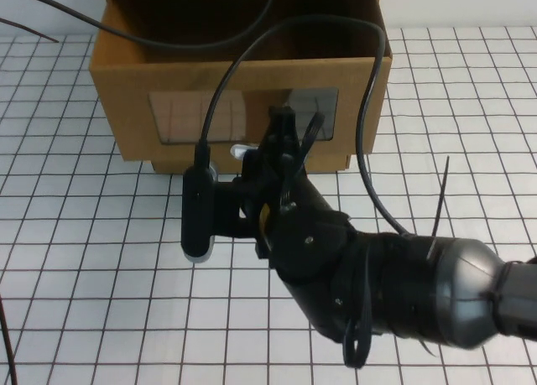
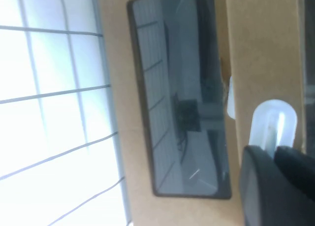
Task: Open the shoe box
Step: 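Pull the top drawer of the cardboard box fully open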
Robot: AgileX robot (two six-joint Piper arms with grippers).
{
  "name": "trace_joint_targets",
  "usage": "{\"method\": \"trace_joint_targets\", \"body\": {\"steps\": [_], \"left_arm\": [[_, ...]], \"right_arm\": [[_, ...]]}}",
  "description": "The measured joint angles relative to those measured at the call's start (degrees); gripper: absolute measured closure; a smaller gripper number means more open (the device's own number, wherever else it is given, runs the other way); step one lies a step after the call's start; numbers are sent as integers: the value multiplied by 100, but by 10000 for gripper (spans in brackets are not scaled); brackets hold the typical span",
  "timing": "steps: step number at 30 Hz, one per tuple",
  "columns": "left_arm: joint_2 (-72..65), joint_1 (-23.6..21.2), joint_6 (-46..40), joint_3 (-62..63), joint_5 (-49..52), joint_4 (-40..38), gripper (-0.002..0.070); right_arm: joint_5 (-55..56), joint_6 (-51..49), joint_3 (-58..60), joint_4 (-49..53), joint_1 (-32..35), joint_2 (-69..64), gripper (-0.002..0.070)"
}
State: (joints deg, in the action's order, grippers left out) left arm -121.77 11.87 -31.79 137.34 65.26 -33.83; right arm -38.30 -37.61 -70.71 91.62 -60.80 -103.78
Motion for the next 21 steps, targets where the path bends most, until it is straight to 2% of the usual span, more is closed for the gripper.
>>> {"method": "trace_joint_targets", "body": {"steps": [8, 21], "left_arm": [[0, 0, 22, 0, 0, 0, 677], [0, 0, 43, 0, 0, 0, 677]], "right_arm": [[-141, 0, 435, -387, -371, 388, 667], [-346, 44, 450, -1097, -691, 410, 666]]}}
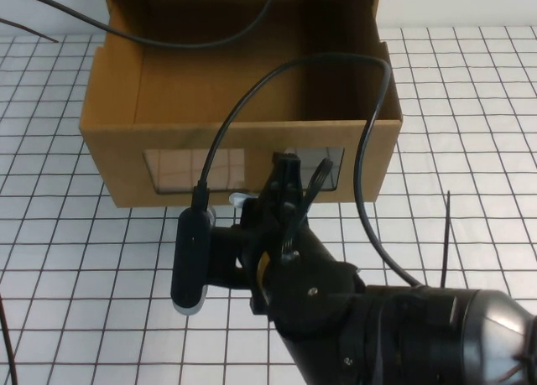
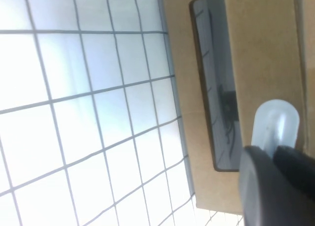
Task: Open the shoe box
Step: 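Pull the top drawer of the cardboard box fully open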
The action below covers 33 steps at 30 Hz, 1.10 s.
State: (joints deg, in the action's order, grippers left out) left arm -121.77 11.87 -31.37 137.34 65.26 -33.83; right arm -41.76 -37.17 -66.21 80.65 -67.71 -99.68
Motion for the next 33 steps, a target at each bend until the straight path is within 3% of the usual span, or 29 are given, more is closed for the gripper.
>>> {"method": "trace_joint_targets", "body": {"steps": [7, 14, 17, 26, 33], "left_arm": [[0, 0, 14, 0, 0, 0, 677], [0, 0, 37, 96, 77, 11, 677], [-6, 0, 45, 240, 252, 24, 677], [-39, 0, 197, 1018, 688, -65, 677], [546, 0, 580, 1118, 737, 369, 677]], "right_arm": [[-133, 0, 0, -92, -56, 0, 647], [-660, -32, 0, -423, -229, 13, 422], [-824, -32, 0, -526, -423, 128, 389], [-1094, -32, 0, -814, -1133, 1078, 477], [-1573, -36, -294, -1045, -882, 1791, 568]]}}
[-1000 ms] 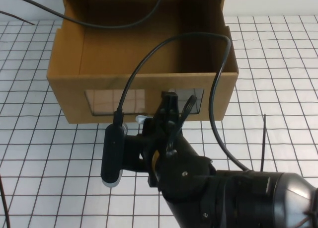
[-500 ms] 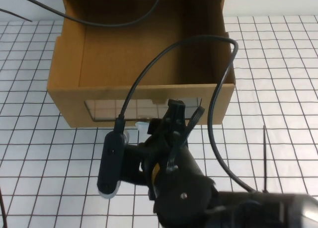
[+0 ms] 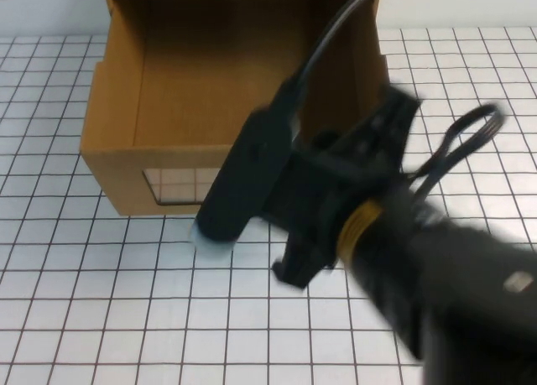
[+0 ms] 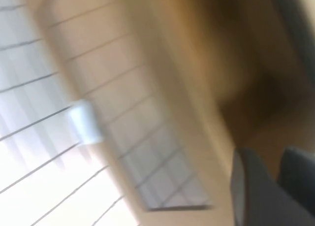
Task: Open the shoe box
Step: 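Pull the top drawer of the cardboard box fully open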
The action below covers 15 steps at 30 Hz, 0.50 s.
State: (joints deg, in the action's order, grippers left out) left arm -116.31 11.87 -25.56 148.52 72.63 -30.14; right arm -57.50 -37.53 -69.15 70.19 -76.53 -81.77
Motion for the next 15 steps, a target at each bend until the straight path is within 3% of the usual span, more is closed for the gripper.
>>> {"method": "trace_joint_targets", "body": {"steps": [8, 11, 15], "left_arm": [[1511, 0, 65, -1463, 0, 774, 677], [2245, -10, 17, -2511, -98, 1005, 677], [3406, -10, -128, -4344, -992, 1129, 677]], "right_arm": [[106, 10, -383, -436, 1351, 585, 582], [387, 198, -384, -1040, 2139, 844, 598], [796, 770, -372, -2350, 3389, 1201, 664]]}}
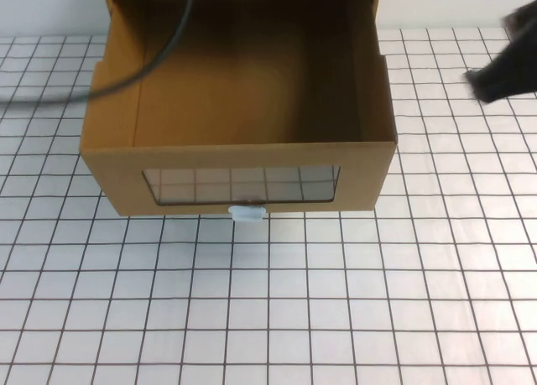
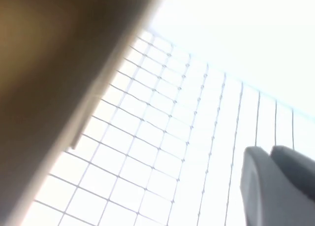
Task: Open the shoe box
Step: 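Pull the top drawer of the cardboard box fully open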
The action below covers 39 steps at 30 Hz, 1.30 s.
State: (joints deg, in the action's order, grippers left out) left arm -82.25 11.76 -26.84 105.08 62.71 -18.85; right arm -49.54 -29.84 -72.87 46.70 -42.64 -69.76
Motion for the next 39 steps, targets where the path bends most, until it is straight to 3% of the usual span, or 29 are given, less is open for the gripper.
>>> {"method": "trace_joint_targets", "body": {"steps": [7, 10, 15, 24, 31, 39], "left_arm": [[2418, 0, -288, -3319, -2285, 0, 677], [3403, 0, -301, -4775, -3555, 0, 677], [4890, 0, -306, -6617, -4844, -24, 677], [6929, 0, -306, -9068, -5205, -533, 677], [7376, 0, -306, -10469, -5454, -1497, 677], [7387, 0, -403, -10654, -5611, -1499, 677]], "right_arm": [[618, 367, 655, -1259, 1353, 688, 686], [1050, 376, 1221, -1631, 1531, 1189, 687], [1786, 376, 2262, -2016, 1545, 2000, 689], [3210, -67, 3983, -2101, 1545, 3337, 689], [3507, -201, 4633, -2252, 1570, 3687, 689], [3899, -201, 4716, -2297, 1570, 3687, 689]]}}
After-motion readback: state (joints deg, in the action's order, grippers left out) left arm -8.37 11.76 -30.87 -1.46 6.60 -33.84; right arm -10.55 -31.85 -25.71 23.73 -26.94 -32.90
